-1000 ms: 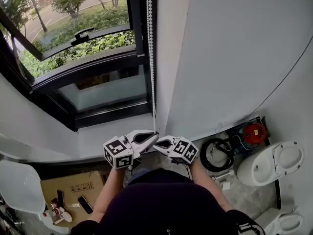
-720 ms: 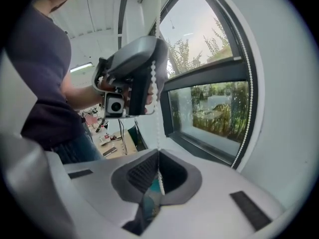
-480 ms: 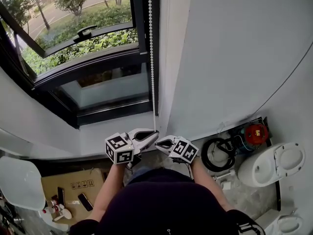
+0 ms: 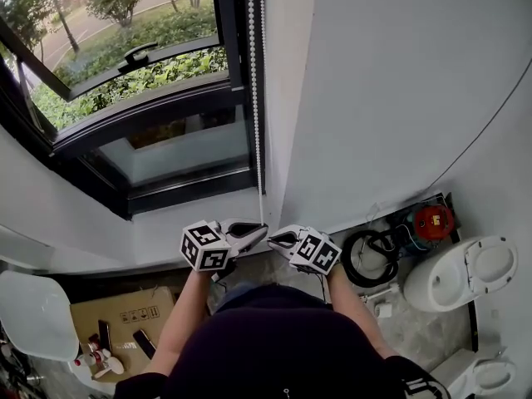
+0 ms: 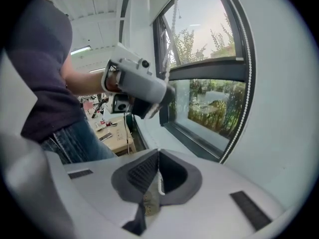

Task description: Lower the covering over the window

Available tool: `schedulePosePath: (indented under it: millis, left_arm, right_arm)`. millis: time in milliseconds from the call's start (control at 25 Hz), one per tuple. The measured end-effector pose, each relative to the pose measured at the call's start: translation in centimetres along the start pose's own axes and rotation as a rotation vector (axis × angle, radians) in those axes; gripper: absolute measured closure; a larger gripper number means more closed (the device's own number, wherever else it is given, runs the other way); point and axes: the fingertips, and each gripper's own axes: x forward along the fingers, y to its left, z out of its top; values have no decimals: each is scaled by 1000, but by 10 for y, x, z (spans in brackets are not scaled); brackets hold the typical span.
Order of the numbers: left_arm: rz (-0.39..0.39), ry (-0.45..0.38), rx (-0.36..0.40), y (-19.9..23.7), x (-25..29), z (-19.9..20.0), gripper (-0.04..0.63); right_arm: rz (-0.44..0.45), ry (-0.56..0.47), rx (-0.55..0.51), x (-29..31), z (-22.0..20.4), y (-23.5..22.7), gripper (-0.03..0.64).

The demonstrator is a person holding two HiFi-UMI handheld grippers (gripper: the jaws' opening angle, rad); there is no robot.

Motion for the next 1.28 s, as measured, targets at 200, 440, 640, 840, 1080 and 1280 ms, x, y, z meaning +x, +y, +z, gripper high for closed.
schedulePosePath:
  millis: [200, 440, 640, 840, 1080, 1280]
  left_arm:
    - [-39, -64, -73, -4, 2, -9, 581]
    - [-20, -61, -33, -2, -3, -10, 582]
    - [16, 84, -12, 5, -2, -51, 582]
    - [26, 28, -95, 8, -9, -63, 582]
    - [54, 45, -74, 16, -9, -60, 581]
    - [26, 26, -60, 5, -6, -62, 583]
  right_arm:
    - [-14, -27, 7, -13, 9, -3, 603]
    - [-25, -63, -31, -31, 28, -5, 603]
    - [7, -46, -34, -52, 39, -4, 601]
    - [84, -48, -69, -71, 58, 14, 495]
    - [143, -323, -153, -114, 134, 38, 492]
    - [-46, -440, -178, -124, 168, 10, 492]
